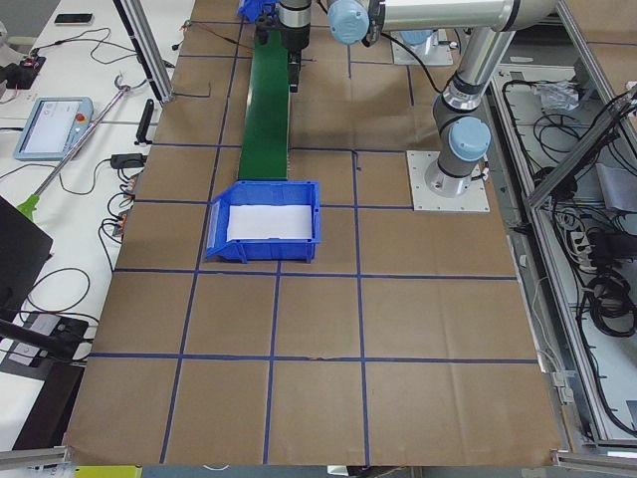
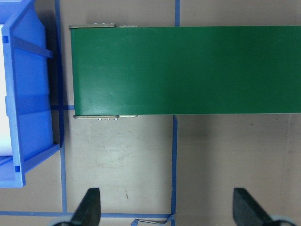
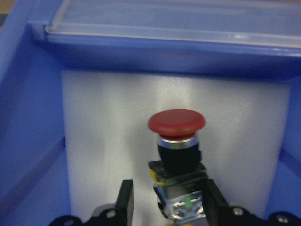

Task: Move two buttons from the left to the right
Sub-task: 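Lower the red button into the bin beside the yellow one and release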

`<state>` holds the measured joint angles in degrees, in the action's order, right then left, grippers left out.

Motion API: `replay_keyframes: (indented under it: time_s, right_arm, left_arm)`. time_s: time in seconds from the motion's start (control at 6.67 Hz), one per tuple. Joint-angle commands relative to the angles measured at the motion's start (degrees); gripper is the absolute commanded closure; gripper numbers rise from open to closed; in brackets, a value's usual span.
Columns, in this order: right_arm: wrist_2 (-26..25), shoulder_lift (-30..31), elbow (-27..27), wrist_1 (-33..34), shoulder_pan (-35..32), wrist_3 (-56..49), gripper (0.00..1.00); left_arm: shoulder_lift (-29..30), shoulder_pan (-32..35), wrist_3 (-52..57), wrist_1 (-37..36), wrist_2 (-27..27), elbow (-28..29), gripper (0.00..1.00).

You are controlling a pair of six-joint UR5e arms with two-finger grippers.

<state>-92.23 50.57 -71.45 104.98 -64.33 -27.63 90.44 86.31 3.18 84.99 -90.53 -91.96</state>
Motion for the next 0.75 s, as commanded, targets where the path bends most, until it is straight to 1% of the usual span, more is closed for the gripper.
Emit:
replay_keyframes:
  time_s: [0.0, 0.15, 0.3, 0.45, 0.6]
  right_arm:
    - [2.15, 0.67, -0.01, 0.66, -0.09, 1.00, 0.00]
    - [1.89, 1.63, 0.17, 0.22, -0.35, 1.00, 0.01]
    - [1.97, 4.16, 0.00, -0.30, -0.35, 1.00, 0.00]
    - [1.97, 7.84, -0.61, -2.92, -0.35, 1.09, 0.00]
    - [1.88, 11.10, -0.53, -7.29, -0.35, 1.09, 0.00]
  left_arm:
    - [0.00, 0.00, -0.02, 0.00, 0.00, 0.03, 0.00]
    - [0.00, 0.00, 0.07, 0.00, 0.00, 0.03, 0.00]
    - [0.00, 0.00, -0.02, 0.00, 0.00, 0.03, 0.00]
    - [0.00, 0.00, -0.02, 0.00, 0.00, 0.03, 0.00]
    - [0.00, 0.00, -0.02, 0.00, 0.00, 0.03, 0.00]
